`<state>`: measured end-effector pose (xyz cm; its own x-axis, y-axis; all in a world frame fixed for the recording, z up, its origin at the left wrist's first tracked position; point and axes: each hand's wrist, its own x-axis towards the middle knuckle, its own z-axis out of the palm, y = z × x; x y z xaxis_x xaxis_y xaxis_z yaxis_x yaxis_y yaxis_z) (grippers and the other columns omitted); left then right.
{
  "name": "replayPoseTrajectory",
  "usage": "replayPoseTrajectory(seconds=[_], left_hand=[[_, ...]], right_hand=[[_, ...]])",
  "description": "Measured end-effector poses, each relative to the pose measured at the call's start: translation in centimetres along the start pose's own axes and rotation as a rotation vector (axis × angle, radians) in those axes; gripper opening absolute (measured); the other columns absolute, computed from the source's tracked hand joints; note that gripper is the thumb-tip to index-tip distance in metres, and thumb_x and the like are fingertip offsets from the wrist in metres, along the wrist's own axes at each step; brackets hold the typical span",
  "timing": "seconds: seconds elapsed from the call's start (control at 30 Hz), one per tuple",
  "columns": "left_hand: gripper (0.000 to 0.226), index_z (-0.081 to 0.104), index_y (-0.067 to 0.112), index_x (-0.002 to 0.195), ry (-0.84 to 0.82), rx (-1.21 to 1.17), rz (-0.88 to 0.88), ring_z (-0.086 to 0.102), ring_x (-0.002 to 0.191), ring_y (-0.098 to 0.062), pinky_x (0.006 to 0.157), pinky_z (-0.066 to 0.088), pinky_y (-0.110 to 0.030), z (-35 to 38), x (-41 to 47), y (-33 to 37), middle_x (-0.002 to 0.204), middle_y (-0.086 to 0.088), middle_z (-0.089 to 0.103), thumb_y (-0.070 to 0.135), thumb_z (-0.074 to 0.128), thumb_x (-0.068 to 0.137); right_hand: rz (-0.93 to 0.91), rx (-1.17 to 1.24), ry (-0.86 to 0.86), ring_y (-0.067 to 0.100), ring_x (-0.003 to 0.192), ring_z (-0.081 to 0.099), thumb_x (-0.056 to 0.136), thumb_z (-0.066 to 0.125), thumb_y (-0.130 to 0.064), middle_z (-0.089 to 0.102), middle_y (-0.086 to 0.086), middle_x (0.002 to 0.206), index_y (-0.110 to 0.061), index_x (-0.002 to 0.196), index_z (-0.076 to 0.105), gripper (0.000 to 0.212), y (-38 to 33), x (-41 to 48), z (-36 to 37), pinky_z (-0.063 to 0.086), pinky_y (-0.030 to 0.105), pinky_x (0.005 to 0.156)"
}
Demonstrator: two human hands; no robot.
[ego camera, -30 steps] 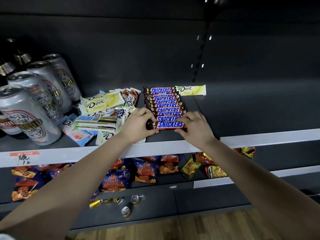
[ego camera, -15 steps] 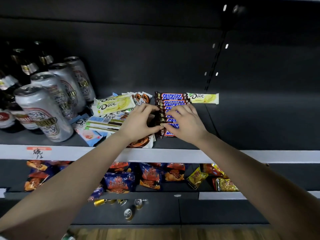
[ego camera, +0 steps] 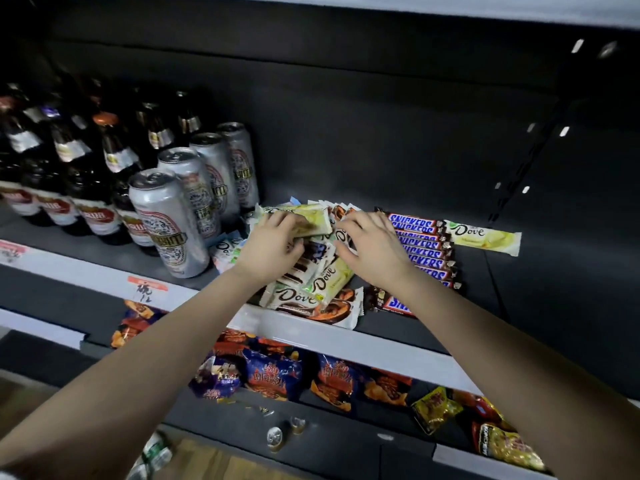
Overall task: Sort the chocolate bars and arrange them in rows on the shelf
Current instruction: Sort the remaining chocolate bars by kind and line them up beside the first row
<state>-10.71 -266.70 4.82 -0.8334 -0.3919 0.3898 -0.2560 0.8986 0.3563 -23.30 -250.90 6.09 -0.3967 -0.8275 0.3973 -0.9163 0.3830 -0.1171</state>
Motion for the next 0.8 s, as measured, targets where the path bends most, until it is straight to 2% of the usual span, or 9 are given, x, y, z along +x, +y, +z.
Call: replayPoseTrajectory(seconds=[0.13, 0.27, 0.37, 0.53, 0.63, 0.8], left_hand=[[0.041, 0.052, 0.011, 0.124, 0.005, 0.036, -0.114, 0.046, 0.114, -0.032, 0.097, 0.039, -0.041, -0.7, 0.3, -2.1, 0.123, -0.011, 0.054, 0.017, 0.056, 0.084], [0.053, 0.042, 0.01, 0.135, -0.05, 0.034, -0.24, 0.042, 0.124, -0.029, 0.106, 0.033, -0.036, -1.0, 0.2, -3.8, 0.136, -0.01, 0.045, 0.021, 0.057, 0.086], [0.054, 0.042, 0.012, 0.136, -0.066, -0.01, -0.296, 0.04, 0.128, -0.026, 0.109, 0.032, -0.034, -1.0, 0.0, -4.4, 0.142, -0.007, 0.041, 0.024, 0.059, 0.086], [0.045, 0.05, 0.01, 0.131, -0.042, 0.002, -0.269, 0.044, 0.123, -0.027, 0.105, 0.036, -0.036, -0.9, 0.1, -4.3, 0.136, -0.008, 0.046, 0.02, 0.058, 0.087], [0.044, 0.049, 0.013, 0.129, -0.037, -0.038, -0.273, 0.045, 0.121, -0.026, 0.102, 0.036, -0.034, -1.1, 0.2, -4.2, 0.131, -0.007, 0.05, 0.016, 0.059, 0.086], [0.052, 0.044, 0.016, 0.133, -0.059, 0.028, -0.242, 0.041, 0.121, -0.031, 0.102, 0.036, -0.04, -1.3, 0.6, -4.0, 0.13, -0.01, 0.047, 0.017, 0.062, 0.084]], right_hand=[[-0.021, 0.0, -0.059, 0.021, 0.128, 0.036, 0.092, 0.046, -0.029, 0.043, 0.001, 0.137, -0.018, 0.133, 0.047, 0.042, -0.9, 2.6, 1.0, 0.016, 0.037, 0.112], [-0.013, 0.014, -0.201, 0.02, 0.135, 0.028, 0.092, 0.047, -0.022, 0.029, 0.0, 0.148, -0.017, 0.14, 0.035, 0.05, -1.6, 4.5, 1.9, 0.019, 0.041, 0.113], [-0.007, 0.029, -0.299, 0.019, 0.139, 0.022, 0.092, 0.046, -0.019, 0.021, -0.002, 0.153, -0.016, 0.145, 0.027, 0.056, -2.0, 5.2, 2.8, 0.018, 0.043, 0.114], [0.009, 0.021, -0.326, 0.024, 0.132, 0.031, 0.094, 0.049, -0.02, 0.035, 0.004, 0.143, -0.017, 0.144, 0.028, 0.054, -1.9, 6.1, 3.4, 0.028, 0.043, 0.11], [0.008, -0.012, -0.365, 0.025, 0.13, 0.034, 0.095, 0.05, -0.022, 0.035, 0.005, 0.14, -0.016, 0.144, 0.03, 0.053, -1.9, 6.3, 3.4, 0.031, 0.044, 0.109], [0.027, 0.028, -0.351, 0.025, 0.1, 0.055, 0.087, 0.051, 0.004, 0.03, 0.006, 0.128, -0.011, 0.14, 0.033, 0.058, -2.1, 5.9, 3.5, 0.052, 0.041, 0.085]])
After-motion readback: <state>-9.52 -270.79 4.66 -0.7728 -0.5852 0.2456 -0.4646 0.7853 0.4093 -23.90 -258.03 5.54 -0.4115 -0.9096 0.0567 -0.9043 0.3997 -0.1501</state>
